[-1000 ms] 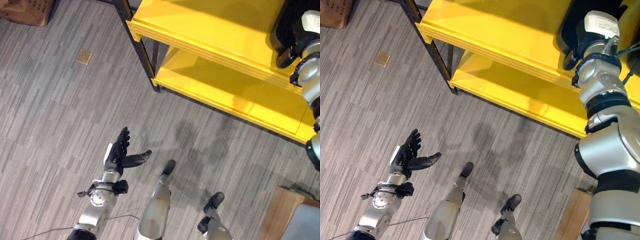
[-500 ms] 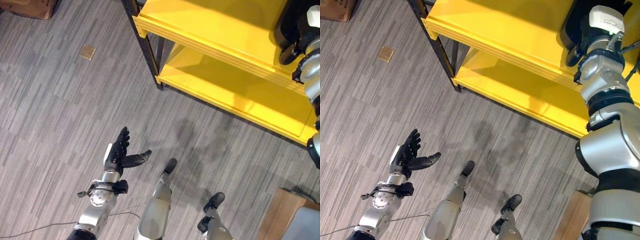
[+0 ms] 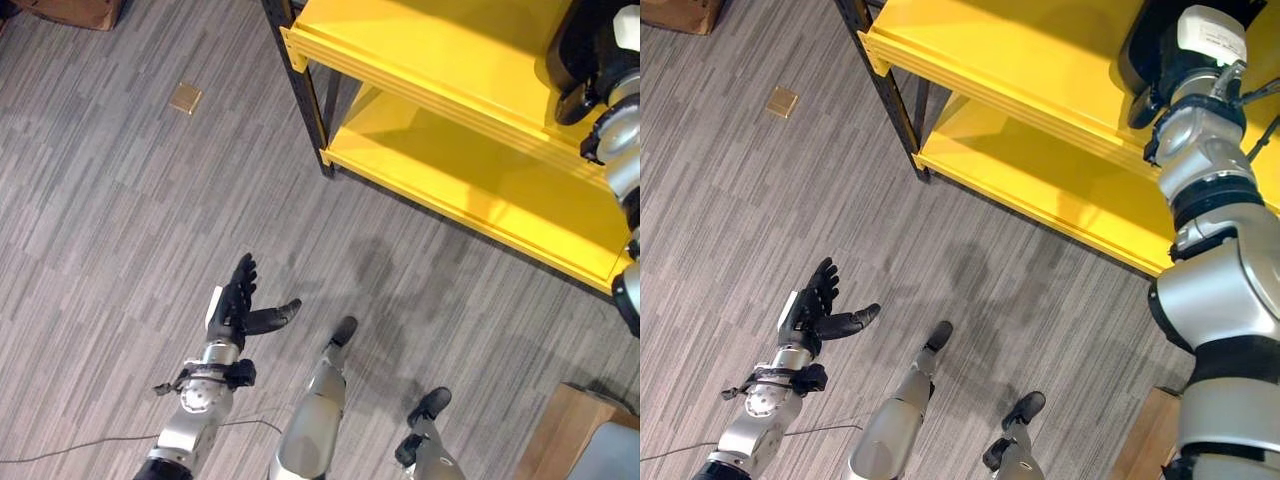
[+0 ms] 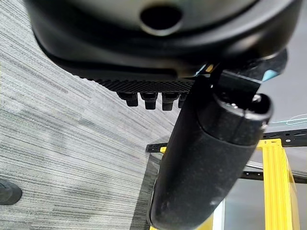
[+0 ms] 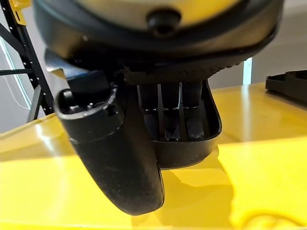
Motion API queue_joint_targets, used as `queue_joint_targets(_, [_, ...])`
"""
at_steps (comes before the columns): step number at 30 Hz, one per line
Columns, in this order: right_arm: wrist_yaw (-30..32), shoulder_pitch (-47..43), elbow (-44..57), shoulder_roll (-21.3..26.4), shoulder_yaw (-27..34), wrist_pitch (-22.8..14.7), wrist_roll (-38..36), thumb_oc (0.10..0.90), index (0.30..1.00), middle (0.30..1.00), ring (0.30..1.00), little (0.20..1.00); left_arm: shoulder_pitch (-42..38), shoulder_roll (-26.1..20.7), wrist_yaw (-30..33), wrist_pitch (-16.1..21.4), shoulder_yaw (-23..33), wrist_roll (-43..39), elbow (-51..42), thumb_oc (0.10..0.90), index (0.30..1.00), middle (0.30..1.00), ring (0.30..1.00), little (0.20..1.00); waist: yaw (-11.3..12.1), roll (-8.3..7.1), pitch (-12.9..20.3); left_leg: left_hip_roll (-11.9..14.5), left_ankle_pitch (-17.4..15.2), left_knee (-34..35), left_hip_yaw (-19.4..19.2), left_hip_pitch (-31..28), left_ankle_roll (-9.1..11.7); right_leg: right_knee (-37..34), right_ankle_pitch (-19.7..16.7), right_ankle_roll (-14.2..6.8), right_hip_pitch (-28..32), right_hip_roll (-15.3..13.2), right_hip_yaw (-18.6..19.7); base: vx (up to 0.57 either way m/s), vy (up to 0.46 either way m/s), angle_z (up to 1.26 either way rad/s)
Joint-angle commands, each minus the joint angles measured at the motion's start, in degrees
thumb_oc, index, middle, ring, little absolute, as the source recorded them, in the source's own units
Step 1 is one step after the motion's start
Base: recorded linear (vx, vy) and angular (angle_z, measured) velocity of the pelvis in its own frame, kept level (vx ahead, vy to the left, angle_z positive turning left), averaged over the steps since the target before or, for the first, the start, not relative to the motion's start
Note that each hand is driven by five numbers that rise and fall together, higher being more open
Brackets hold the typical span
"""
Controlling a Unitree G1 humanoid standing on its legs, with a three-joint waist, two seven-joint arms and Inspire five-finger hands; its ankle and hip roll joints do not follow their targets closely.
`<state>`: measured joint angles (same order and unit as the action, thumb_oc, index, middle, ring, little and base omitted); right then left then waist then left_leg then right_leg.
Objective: Move parts from the plastic box to the shelf.
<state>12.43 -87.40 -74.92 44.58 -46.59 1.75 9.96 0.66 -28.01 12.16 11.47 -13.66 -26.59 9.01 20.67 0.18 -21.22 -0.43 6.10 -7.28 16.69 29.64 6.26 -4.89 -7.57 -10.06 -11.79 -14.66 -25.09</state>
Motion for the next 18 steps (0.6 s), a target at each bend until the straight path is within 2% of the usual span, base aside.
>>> queue_joint_targets(1, [3.1,-9.4,2.9,2.1,-4.8,-1.4,-1.6,0.457,0.380,0.380,0.380,0.380,-0.7,-2.5,1.4,6.0,2.9,0.4,-5.3,0.900,1.000,1.000,1.000,1.000,1.5,-5.48,0.0,-4.4,-2.4,-2.9,-4.1,1.8,-2.9,1.4,1.7,-1.0,7.0,-0.6,-0.9,0.01,0.008,0.10])
queue_joint_targets(2, [3.0,-9.4,2.8,2.0,-4.9,-1.4,-1.5,0.710,0.734,0.734,0.734,0.734,-0.7,-2.6,1.4,6.1,3.0,0.4,-5.2,0.900,1.000,1.000,1.000,1.000,1.5,-5.54,0.0,-4.4,-2.4,-3.0,-4.2,1.9,-2.9,1.3,1.7,-1.0,7.1,-0.6,-1.0,0.01,0.007,0.09])
queue_joint_targets(3, [2.8,-9.5,2.3,1.8,-5.1,-1.2,-0.8,0.900,1.000,1.000,1.000,1.000,-0.6,-2.7,1.4,6.0,3.2,0.4,-5.1,0.900,1.000,1.000,1.000,1.000,1.5,-5.65,-0.1,-4.4,-2.4,-3.0,-4.2,1.9,-2.9,1.3,1.6,-1.1,7.2,-0.6,-1.0,0.00,0.006,0.07])
queue_joint_targets(12, [2.4,-8.7,2.7,0.6,-5.0,-1.1,0.0,0.900,1.000,1.000,1.000,1.000,-0.5,-3.2,1.2,5.9,3.6,0.8,-4.5,0.900,1.000,1.000,1.000,1.000,1.0,-6.15,0.3,-4.2,-3.0,-3.7,-4.6,1.1,-3.1,1.5,1.7,-1.0,7.5,-0.4,-0.1,-0.01,0.001,0.00])
queue_joint_targets(18, [2.0,-8.8,3.0,1.6,-5.2,-1.1,0.7,0.900,1.000,1.000,1.000,1.000,-0.3,-4.1,0.2,5.8,3.6,0.8,-4.8,0.900,1.000,1.000,1.000,1.000,0.7,-6.54,1.3,-3.7,-3.1,-3.8,-4.6,0.2,-3.0,1.9,1.9,-0.9,8.1,-0.3,0.0,-0.01,-0.001,-0.01])
